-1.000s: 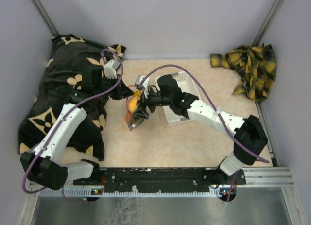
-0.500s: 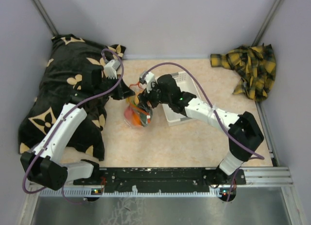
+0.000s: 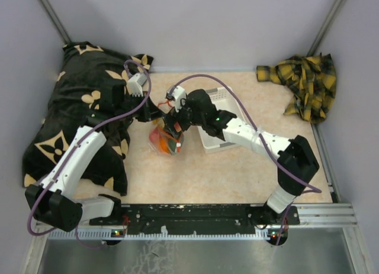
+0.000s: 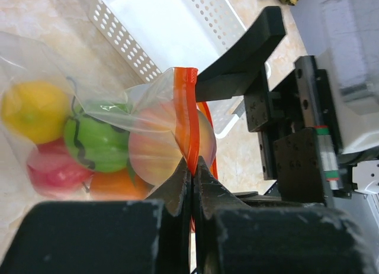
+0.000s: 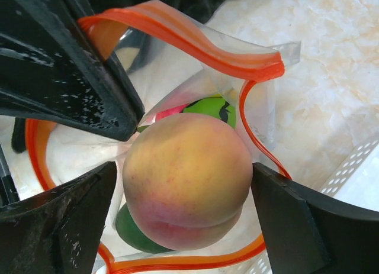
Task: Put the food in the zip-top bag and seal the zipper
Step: Place the fake fruit in the zipper food storage bag.
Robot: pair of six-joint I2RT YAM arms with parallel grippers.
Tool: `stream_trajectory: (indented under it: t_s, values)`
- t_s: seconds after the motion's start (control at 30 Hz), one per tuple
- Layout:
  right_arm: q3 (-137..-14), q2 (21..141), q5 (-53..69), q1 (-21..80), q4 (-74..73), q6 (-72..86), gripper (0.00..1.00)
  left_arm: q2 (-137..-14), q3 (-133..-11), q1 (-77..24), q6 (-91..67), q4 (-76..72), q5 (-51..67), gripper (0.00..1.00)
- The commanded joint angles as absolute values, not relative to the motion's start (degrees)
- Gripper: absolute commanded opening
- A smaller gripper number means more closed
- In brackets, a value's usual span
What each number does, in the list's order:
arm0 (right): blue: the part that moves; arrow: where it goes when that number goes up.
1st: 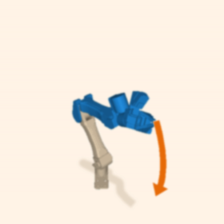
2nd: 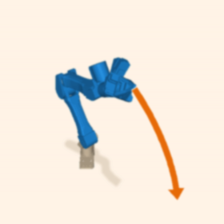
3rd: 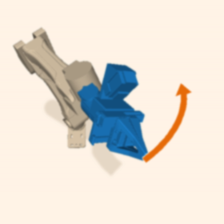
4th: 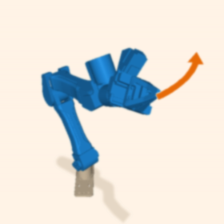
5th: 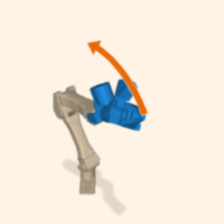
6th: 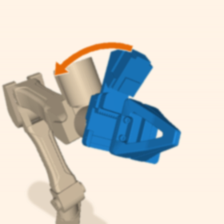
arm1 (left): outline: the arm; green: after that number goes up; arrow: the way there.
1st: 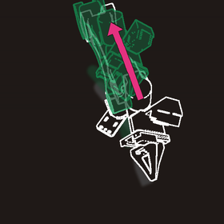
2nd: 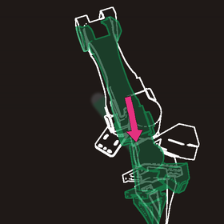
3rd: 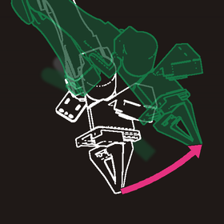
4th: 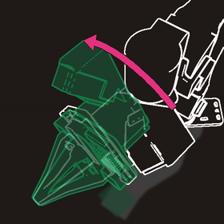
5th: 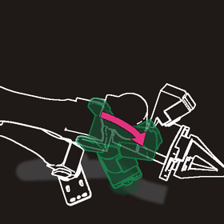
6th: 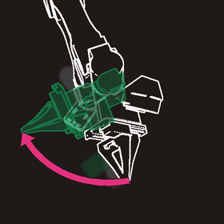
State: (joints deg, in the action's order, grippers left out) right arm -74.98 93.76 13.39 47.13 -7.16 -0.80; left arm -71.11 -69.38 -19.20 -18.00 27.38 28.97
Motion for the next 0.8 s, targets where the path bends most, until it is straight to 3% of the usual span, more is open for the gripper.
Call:
stream_trajectory:
  t_s: [0.0, 0.5, 0.77]
  values:
    - [-78.2, 88.65, 12.92, 47.48, -6.52, 0.1, 0.94, -71.26, -69.51, -19.37, -18.51, 25.78, 27.62, 0.0]
    - [-78.99, 83.04, -2.24, 50.76, -16.59, 8.98, 0.93, -70.36, -67.12, -18.22, -24.81, 22.74, 24.91, 0.0]
    - [-70.46, 75.87, -7.53, 55.51, -16.4, 21.81, 0.87, -70.45, -66.72, -17.53, -26.0, 22.32, 25.82, 0.0]
